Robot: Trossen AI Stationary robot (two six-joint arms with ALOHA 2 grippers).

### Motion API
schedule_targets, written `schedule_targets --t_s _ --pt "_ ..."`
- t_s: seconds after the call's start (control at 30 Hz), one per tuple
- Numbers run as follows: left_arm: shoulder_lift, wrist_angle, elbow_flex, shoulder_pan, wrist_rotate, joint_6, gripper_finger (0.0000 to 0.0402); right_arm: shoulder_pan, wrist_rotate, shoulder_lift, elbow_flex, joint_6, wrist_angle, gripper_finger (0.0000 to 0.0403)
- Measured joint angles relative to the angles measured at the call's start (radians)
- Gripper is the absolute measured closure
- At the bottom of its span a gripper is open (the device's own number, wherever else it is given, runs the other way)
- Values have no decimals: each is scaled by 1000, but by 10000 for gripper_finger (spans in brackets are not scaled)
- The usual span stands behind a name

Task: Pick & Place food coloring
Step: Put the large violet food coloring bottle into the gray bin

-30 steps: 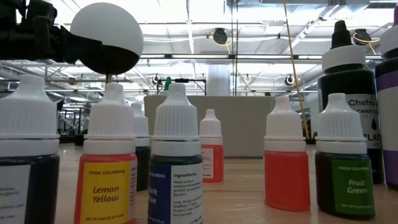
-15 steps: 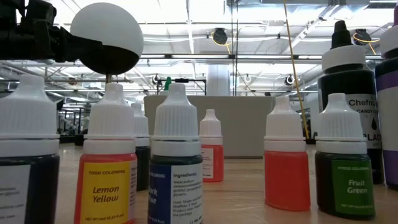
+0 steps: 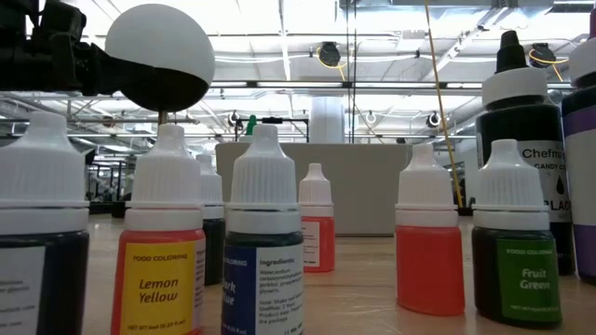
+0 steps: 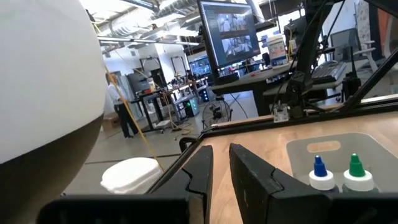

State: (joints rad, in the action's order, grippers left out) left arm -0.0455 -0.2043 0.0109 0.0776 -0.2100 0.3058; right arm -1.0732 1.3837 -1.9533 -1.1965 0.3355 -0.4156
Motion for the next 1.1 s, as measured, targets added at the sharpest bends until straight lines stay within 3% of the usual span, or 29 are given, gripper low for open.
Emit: schedule_targets --t_s 0.43,1.1 --pt "0 0 0 0 0 -5 339 12 1 0 0 287 286 147" --pt "0 -26 0 0 0 2 339 27 0 0 0 227 286 147"
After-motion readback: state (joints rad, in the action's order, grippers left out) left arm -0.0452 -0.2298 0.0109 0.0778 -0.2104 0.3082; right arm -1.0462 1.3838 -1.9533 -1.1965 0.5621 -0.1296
